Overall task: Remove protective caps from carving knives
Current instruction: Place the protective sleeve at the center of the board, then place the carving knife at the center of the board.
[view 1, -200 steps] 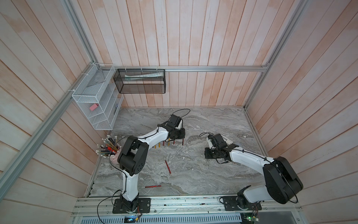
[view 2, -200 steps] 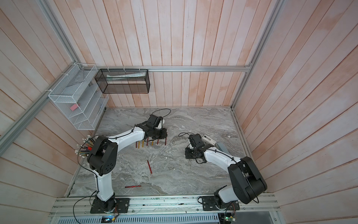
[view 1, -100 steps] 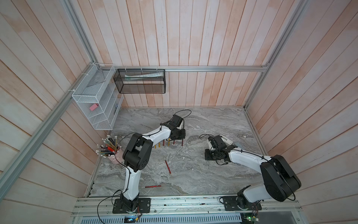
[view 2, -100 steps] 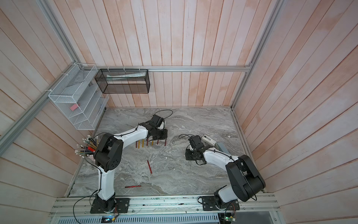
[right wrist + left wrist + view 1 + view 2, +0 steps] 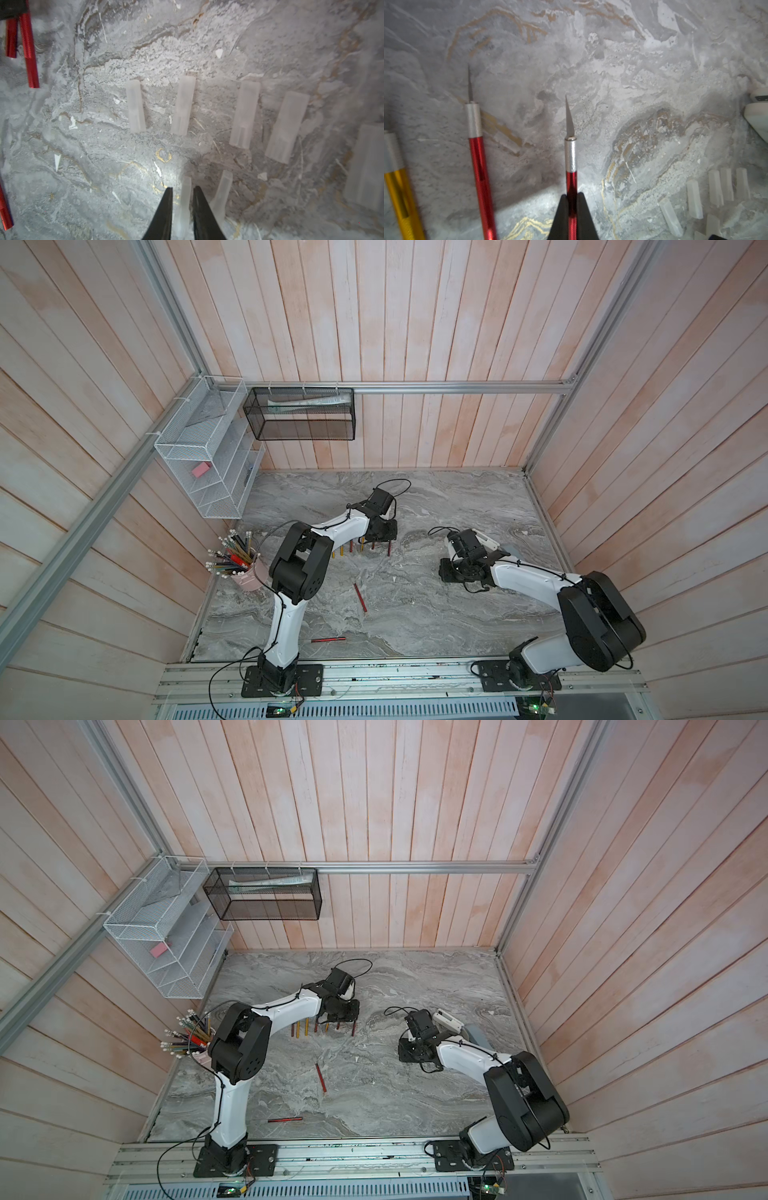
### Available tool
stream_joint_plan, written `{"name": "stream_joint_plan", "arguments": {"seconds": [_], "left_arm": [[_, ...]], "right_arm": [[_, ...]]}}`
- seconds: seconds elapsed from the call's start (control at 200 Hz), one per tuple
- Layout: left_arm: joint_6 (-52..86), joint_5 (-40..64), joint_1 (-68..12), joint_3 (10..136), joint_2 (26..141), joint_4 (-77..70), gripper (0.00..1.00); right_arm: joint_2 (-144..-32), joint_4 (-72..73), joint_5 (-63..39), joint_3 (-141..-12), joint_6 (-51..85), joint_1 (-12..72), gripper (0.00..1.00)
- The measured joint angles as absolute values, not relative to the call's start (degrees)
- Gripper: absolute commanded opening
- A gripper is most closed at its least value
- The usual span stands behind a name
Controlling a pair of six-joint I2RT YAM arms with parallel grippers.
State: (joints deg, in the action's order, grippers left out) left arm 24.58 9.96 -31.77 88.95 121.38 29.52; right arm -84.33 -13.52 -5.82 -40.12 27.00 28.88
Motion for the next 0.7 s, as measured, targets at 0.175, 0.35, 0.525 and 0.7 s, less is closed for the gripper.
{"name": "stream_joint_plan", "arguments": {"seconds": [0.175, 0.35, 0.525, 0.7], "left_arm": [[24.23, 9.04, -31.77, 91.11, 122.04, 30.83, 0.00], [23.70, 7.77, -31.77, 94.61, 124.90, 31.97, 0.00], [23.53, 6.94, -31.77, 96.62, 127.26, 33.36, 0.03], [23.53, 5.89, -31.75, 99.07, 128.92, 34.30, 0.09]], "right_arm": [[-84.29, -13.52, -5.80, -40.12, 27.00, 28.67, 0.22], [-83.22, -13.78, -5.61, -40.12, 26.98, 28.32, 0.24], [-81.32, -13.82, -5.23, -40.12, 27.05, 28.01, 0.31], [-80.71, -13.96, -5.21, -40.12, 26.98, 28.01, 0.33]]}}
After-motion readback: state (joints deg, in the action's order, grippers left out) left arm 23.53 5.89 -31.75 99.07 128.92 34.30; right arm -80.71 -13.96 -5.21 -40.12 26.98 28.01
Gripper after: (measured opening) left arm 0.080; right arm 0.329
